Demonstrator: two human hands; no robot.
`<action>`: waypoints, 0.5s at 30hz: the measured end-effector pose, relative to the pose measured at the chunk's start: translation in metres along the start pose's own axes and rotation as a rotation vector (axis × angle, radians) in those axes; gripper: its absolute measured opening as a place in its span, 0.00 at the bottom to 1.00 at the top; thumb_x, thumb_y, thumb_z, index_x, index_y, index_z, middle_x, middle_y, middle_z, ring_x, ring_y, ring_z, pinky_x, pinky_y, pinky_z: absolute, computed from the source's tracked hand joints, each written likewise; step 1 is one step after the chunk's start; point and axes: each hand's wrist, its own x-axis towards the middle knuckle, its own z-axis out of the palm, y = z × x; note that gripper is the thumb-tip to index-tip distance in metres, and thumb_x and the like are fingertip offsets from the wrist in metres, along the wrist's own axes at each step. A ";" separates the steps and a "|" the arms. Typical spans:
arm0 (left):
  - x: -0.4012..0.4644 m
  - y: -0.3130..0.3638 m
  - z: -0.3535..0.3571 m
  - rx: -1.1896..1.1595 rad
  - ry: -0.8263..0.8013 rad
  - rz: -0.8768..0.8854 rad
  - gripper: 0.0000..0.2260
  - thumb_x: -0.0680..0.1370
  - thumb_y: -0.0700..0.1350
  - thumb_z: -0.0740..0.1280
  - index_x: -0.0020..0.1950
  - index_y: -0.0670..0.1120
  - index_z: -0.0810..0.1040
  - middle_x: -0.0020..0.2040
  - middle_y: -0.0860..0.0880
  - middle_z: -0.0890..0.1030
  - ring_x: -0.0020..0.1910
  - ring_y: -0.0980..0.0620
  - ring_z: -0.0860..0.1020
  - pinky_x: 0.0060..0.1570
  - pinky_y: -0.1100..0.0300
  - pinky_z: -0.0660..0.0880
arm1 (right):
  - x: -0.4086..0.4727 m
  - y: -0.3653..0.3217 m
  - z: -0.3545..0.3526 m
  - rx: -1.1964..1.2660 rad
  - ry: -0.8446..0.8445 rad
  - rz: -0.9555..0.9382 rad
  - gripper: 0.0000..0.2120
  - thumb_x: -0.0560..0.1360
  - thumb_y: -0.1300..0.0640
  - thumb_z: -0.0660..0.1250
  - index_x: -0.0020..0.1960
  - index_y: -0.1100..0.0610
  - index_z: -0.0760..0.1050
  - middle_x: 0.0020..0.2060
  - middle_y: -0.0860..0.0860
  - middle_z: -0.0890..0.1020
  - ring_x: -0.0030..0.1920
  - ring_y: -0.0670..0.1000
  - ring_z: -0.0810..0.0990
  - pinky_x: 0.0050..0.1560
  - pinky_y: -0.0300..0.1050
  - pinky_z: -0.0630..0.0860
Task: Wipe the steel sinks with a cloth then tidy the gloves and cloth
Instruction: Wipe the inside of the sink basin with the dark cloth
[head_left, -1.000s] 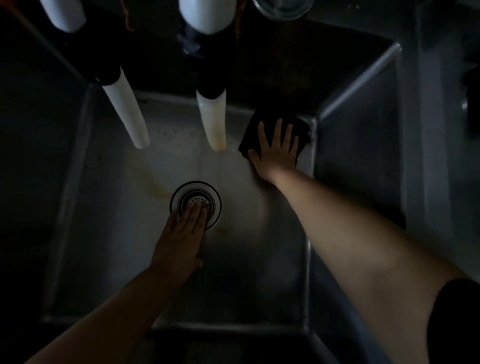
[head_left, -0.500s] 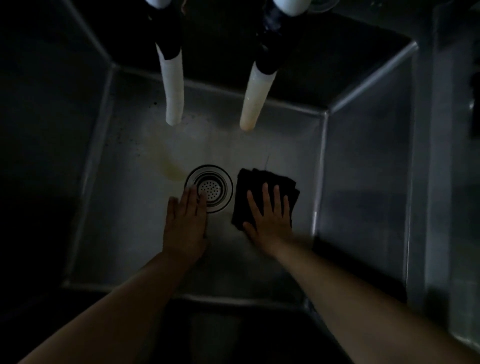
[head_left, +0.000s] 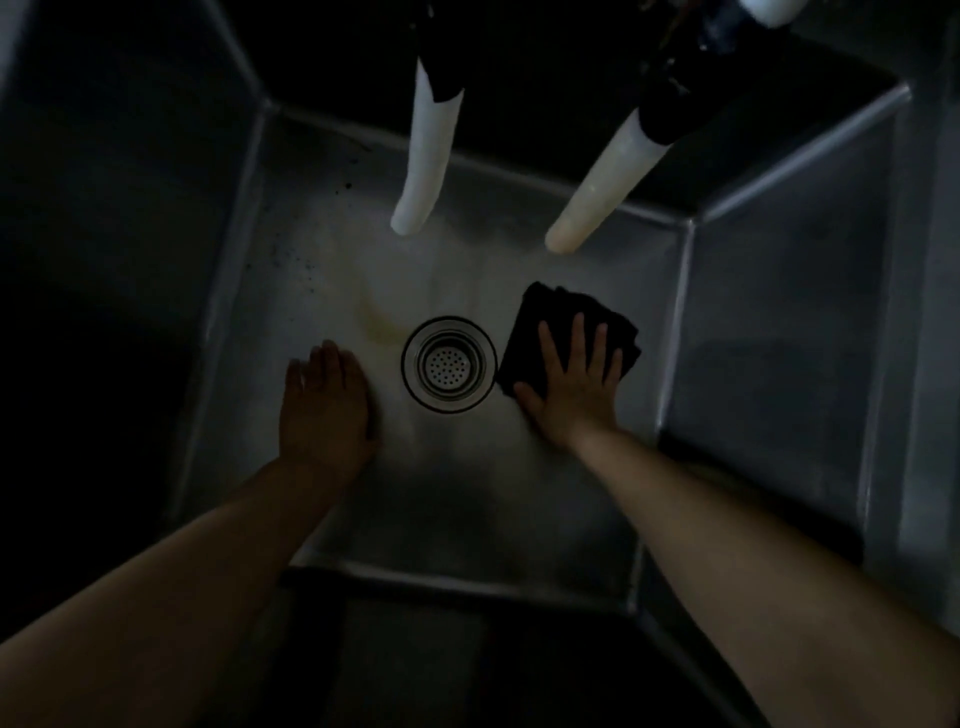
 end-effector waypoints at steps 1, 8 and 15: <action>0.001 0.000 0.000 0.009 0.000 0.004 0.43 0.75 0.56 0.65 0.76 0.36 0.42 0.76 0.35 0.46 0.76 0.39 0.48 0.74 0.46 0.45 | 0.013 0.000 -0.006 0.001 0.010 0.014 0.38 0.75 0.33 0.51 0.75 0.43 0.34 0.75 0.55 0.33 0.72 0.61 0.30 0.68 0.58 0.29; 0.008 -0.001 0.002 0.022 -0.004 0.021 0.48 0.72 0.59 0.69 0.76 0.35 0.44 0.76 0.34 0.47 0.75 0.37 0.50 0.74 0.46 0.49 | 0.094 -0.001 -0.046 -0.022 0.075 -0.015 0.37 0.75 0.31 0.48 0.75 0.44 0.36 0.75 0.56 0.36 0.74 0.61 0.34 0.69 0.59 0.31; 0.012 -0.003 0.013 -0.060 -0.030 0.025 0.51 0.71 0.59 0.70 0.75 0.35 0.40 0.76 0.35 0.42 0.76 0.37 0.45 0.73 0.45 0.52 | 0.136 -0.032 -0.065 -0.059 0.172 -0.152 0.36 0.75 0.33 0.50 0.76 0.44 0.38 0.76 0.56 0.38 0.74 0.62 0.35 0.69 0.61 0.33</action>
